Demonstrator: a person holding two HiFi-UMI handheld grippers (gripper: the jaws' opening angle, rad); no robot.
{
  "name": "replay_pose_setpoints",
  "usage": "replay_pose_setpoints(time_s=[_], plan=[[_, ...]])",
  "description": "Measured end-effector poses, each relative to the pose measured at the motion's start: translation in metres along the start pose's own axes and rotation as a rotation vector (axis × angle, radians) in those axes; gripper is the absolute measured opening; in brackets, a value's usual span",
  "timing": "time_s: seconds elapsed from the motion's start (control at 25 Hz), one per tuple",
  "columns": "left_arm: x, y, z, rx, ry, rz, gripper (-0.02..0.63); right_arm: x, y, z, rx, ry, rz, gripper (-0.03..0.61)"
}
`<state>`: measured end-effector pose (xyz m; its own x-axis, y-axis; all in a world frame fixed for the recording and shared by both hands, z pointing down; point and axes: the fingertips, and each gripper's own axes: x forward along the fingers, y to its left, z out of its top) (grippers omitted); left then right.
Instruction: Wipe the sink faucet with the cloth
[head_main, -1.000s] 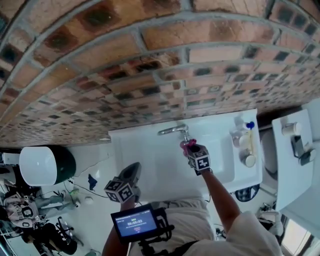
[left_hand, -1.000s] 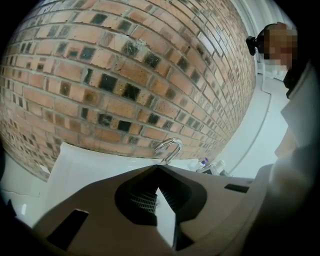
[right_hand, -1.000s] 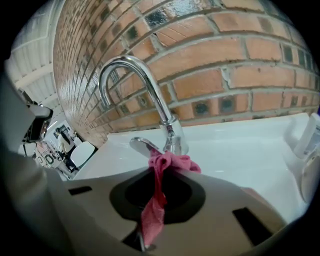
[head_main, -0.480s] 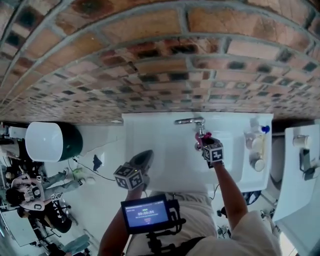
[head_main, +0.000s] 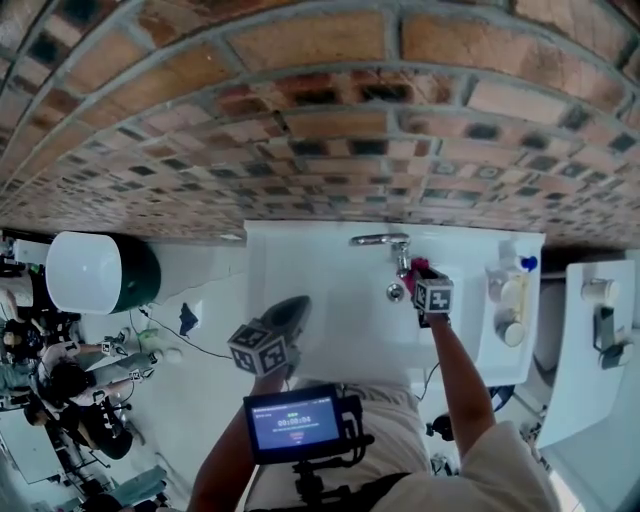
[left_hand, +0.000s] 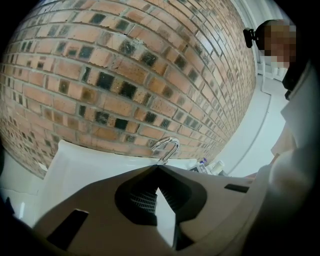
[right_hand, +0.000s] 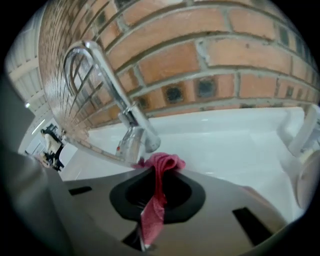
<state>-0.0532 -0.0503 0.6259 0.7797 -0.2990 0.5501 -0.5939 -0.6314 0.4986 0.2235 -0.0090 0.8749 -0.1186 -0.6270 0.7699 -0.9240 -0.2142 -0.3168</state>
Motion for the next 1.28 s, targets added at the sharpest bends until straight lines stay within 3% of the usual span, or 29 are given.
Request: replay_pose_setpoints(time_s=[0.12,0.32,0.48,0.6,0.84,1.04,1.16,1.28], plan=[[0.0,-0.003,-0.001,-0.014,0.001,-0.001,0.0,-0.024,-0.02,0.013,0.074,-0.091,-0.012,0.044],[0.004,0.0,0.007,-0.011,-0.013,-0.006,0.0,-0.047,-0.05,0.028,0.12,-0.159,0.004,0.044],[-0.003,0.001,-0.004,-0.033,0.0,0.004,0.0,-0.056,-0.06,0.017,0.15,-0.147,0.014,0.044],[0.003,0.004,0.005,-0.015,-0.017,-0.008,0.0,-0.053,-0.066,0.03,0.149,-0.159,0.007,0.044],[-0.007,0.004,-0.005,-0.049,-0.013,0.008,0.0,-0.047,-0.05,0.012,0.182,-0.109,0.072,0.044],[0.0,0.005,0.007,-0.027,-0.024,0.0,0.0,-0.028,-0.037,0.036,0.192,-0.128,0.168,0.044],[0.001,0.006,-0.007,-0.036,-0.012,0.014,0.0,-0.032,-0.014,0.043,0.161,-0.12,0.234,0.044],[0.008,0.002,-0.022,-0.029,0.039,0.009,0.0,-0.038,-0.013,0.033,0.189,-0.116,0.241,0.044]])
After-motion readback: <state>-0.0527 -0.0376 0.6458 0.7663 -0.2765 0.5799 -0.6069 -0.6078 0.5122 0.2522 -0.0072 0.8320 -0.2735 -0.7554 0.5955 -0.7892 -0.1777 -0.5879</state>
